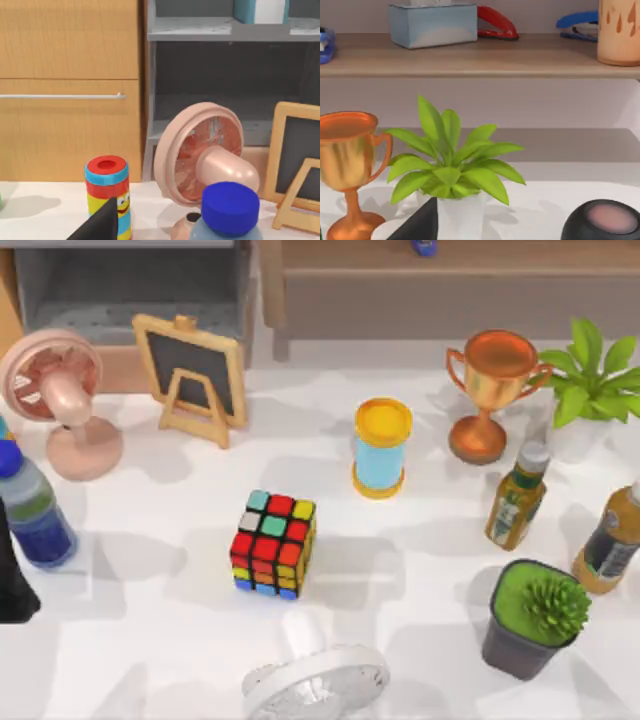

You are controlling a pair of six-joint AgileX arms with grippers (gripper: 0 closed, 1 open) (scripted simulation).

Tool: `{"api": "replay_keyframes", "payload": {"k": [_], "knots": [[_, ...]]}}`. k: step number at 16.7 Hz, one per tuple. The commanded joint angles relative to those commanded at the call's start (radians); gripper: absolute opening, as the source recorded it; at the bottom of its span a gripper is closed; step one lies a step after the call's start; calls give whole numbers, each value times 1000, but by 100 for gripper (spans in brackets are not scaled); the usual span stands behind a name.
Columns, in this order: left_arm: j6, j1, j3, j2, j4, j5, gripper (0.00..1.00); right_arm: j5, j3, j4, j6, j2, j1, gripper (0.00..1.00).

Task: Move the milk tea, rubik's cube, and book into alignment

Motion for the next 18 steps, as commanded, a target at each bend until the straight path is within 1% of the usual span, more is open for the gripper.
{"api": "replay_keyframes", "payload": {"k": [4,8,12,18], "knots": [[0,0,0,0,0,0,100,-9,20,16,-2,31,-6,100],[0,0,0,0,0,0,100,-53,139,110,-6,221,-46,100],[0,0,0,0,0,0,100,-113,330,264,-5,552,-115,100],[0,0,0,0,0,0,100,-215,664,532,1,1158,-237,100]]}}
